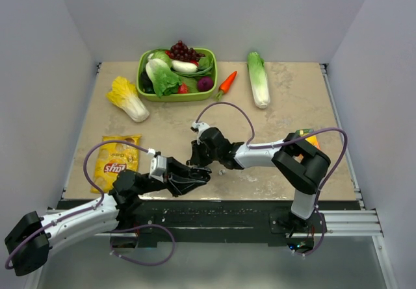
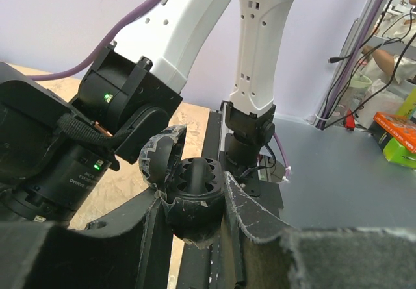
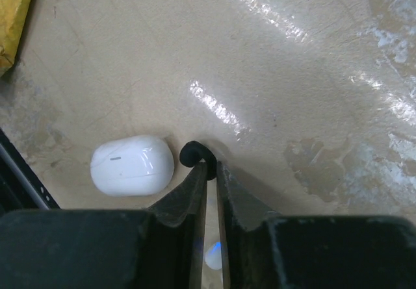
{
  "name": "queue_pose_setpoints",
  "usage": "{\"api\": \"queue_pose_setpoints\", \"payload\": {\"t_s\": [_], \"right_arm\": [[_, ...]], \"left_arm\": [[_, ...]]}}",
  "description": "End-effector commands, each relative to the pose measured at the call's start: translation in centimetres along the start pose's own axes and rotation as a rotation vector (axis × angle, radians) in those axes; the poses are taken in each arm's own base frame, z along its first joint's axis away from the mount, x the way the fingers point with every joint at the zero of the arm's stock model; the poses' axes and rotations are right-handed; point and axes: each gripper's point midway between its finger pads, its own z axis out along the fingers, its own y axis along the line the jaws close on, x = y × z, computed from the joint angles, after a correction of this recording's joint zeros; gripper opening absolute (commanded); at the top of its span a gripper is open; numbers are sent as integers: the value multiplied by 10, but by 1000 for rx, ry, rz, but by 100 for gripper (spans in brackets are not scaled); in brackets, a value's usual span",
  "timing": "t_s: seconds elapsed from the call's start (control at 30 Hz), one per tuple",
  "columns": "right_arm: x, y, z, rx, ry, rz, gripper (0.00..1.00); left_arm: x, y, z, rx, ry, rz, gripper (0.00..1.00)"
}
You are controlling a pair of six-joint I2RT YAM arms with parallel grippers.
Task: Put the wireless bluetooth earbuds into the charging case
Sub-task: Pick up the earbud from the center of the board.
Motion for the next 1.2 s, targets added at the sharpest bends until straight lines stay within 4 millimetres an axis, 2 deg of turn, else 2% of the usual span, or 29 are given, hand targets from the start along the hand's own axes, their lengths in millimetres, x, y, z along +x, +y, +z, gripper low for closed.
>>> {"api": "queue_pose_setpoints", "payload": {"t_s": [0.0,0.2,0.5,0.7,0.9,1.17], "right_arm": [[1,10,-12,-23,8,-1,22],[-5,9,-13,-8,-4,-22,30],[-36,10,-17,23,-68,-68,43],[-49,10,-14,30,-79,-97,46],[-46,-1,-4,50,-55,-104,46],[-31,-9,5,54,-13,-116,45]], "left_arm": [[-11,-8,1,33,-53,12,0],[-10,-8,1,34,-53,10,0],[-11,-7,0,26,-58,14,0],[-11,-6,0,18,-58,17,0],[-9,-5,0,17,-50,16,0],[-8,-4,1,12,-43,21,0]]}}
